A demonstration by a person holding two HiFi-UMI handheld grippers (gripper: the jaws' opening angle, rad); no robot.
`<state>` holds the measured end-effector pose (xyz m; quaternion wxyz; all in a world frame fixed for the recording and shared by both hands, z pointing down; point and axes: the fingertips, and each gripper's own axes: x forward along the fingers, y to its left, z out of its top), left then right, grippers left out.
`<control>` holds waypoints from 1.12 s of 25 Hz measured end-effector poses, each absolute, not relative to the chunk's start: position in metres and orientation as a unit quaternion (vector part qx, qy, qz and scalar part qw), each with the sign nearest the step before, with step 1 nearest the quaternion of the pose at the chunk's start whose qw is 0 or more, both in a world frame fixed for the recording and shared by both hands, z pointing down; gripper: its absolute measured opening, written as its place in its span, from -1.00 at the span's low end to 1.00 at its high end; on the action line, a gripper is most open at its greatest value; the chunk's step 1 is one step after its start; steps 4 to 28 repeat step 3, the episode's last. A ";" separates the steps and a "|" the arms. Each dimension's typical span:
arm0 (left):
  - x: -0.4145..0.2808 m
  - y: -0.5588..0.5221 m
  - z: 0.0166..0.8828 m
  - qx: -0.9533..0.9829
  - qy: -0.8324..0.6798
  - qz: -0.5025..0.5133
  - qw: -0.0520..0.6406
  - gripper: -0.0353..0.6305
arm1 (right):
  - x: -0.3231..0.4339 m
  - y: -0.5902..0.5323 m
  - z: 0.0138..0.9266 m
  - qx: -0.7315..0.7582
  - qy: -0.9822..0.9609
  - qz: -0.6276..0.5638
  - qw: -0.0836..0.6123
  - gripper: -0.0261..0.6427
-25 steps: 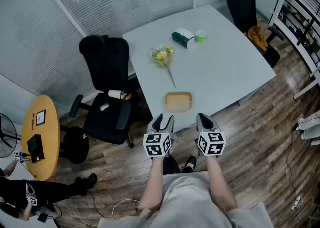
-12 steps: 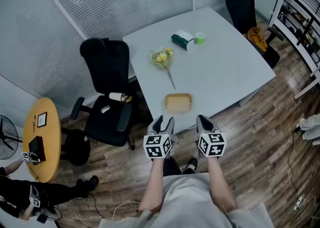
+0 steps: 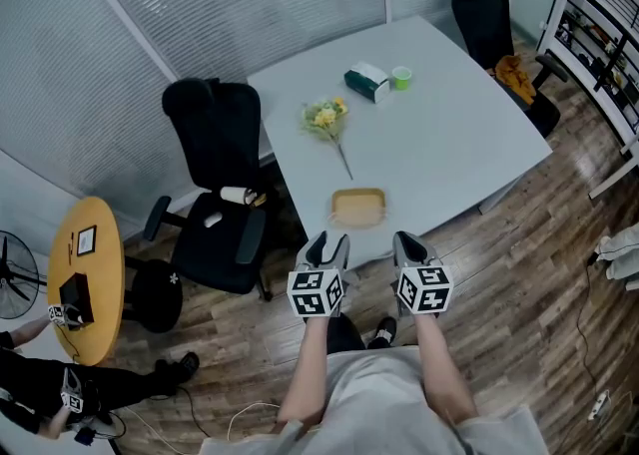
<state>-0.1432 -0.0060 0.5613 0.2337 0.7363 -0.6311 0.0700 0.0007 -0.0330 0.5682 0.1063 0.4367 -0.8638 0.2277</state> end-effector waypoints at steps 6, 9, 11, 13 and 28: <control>-0.145 -0.006 0.563 0.736 -0.632 0.070 0.233 -0.29 | -0.001 -0.032 0.570 0.436 -0.864 0.228 0.106 -0.89; -0.145 -0.006 0.563 0.736 -0.632 0.070 0.233 -0.29 | -0.001 -0.032 0.570 0.436 -0.864 0.228 0.106 -0.89; -0.145 -0.006 0.563 0.736 -0.632 0.070 0.233 -0.29 | -0.001 -0.032 0.570 0.436 -0.864 0.228 0.106 -0.89; -0.145 -0.006 0.563 0.736 -0.632 0.070 0.233 -0.29 | -0.001 -0.032 0.570 0.436 -0.864 0.228 0.106 -0.89; -0.145 -0.006 0.563 0.736 -0.632 0.070 0.233 -0.29 | -0.001 -0.032 0.570 0.436 -0.864 0.228 0.106 -0.89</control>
